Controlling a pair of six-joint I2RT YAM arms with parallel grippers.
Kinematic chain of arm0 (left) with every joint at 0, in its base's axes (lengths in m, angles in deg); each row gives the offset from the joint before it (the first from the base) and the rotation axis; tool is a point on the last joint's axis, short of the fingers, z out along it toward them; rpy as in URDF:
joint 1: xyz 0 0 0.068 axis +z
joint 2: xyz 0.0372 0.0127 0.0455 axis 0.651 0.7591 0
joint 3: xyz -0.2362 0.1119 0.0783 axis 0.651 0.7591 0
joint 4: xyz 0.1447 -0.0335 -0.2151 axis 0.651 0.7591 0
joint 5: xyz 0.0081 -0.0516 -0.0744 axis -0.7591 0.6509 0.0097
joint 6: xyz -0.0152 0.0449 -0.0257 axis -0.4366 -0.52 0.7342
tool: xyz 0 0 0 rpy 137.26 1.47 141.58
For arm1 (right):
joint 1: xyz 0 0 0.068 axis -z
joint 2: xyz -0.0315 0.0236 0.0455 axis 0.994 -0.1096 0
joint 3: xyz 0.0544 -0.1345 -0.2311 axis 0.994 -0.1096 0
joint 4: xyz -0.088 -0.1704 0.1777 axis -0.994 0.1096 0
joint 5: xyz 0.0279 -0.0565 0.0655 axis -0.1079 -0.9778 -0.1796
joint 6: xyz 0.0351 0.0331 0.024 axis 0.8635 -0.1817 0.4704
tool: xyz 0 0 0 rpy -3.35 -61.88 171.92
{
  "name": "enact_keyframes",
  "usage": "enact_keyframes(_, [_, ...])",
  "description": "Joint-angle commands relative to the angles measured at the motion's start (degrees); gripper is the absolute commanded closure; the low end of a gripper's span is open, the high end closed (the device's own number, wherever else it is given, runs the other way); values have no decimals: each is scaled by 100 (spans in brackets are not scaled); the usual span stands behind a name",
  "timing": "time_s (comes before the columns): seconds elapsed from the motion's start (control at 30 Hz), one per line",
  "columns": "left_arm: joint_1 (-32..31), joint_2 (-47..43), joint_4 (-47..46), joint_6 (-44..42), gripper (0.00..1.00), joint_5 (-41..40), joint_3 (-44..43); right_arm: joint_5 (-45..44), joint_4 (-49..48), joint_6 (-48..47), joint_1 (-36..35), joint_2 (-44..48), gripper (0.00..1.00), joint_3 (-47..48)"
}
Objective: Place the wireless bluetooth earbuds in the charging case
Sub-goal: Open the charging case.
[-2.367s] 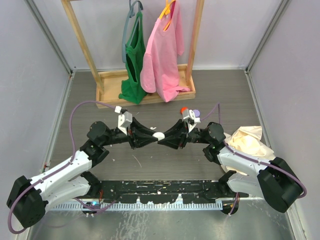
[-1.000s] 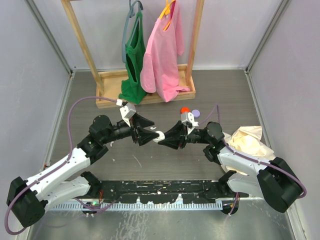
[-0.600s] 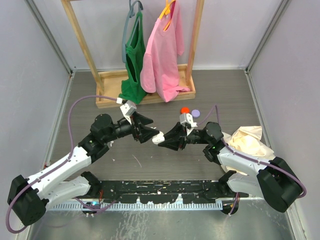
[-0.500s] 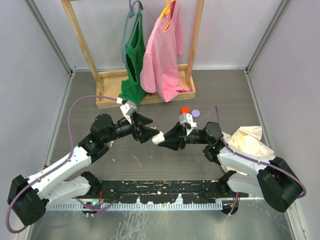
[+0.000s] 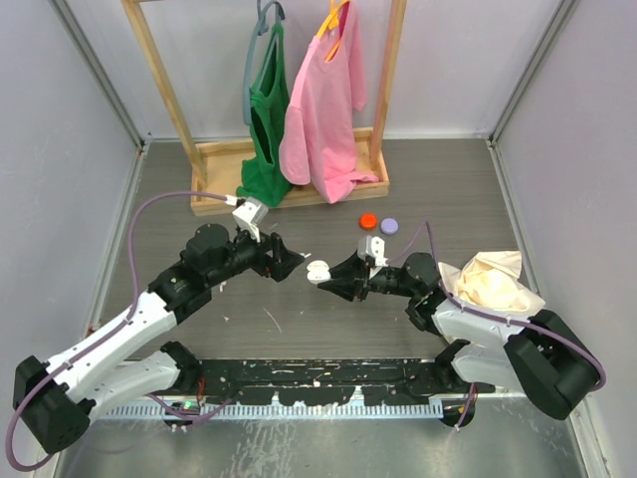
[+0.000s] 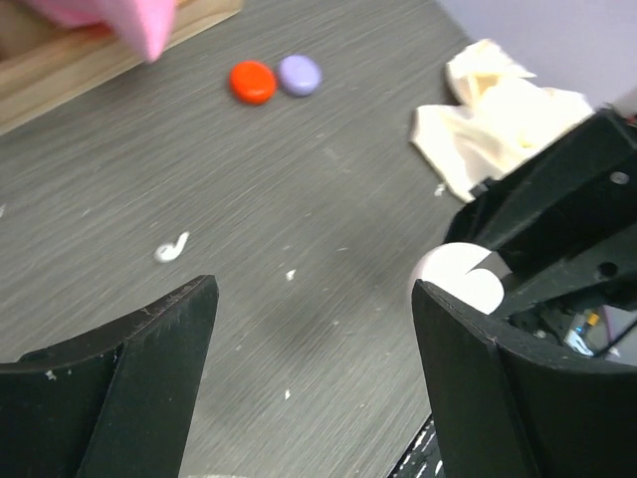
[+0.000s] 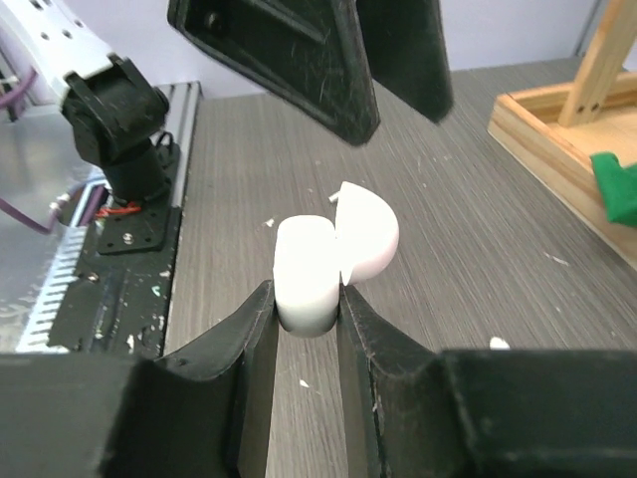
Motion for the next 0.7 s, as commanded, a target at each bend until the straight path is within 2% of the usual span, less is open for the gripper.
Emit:
enact_keyframes(0.0, [31, -195, 1217, 221, 19, -1388, -466, -504, -983, -349, -27, -226, 99, -224])
enact_keyframes(0.17, [48, -159, 2382, 648, 19, -2836, -532, -660, -1946, -204, -27, -583, 99, -554])
enact_keyframes(0.27, [217, -87, 2783, 1032, 20, -3264, -450, -709, -2254, -320, -28, -771, 99, -651])
enact_keyframes(0.5, [795, 294, 3219, 1395, 22, -3475, -338, -714, -2569, -353, -28, -998, 99, -695])
enact_keyframes(0.67, [1166, 767, 3463, 1442, 22, -3344, -429, -632, -2870, -287, -27, -1035, 99, -756])
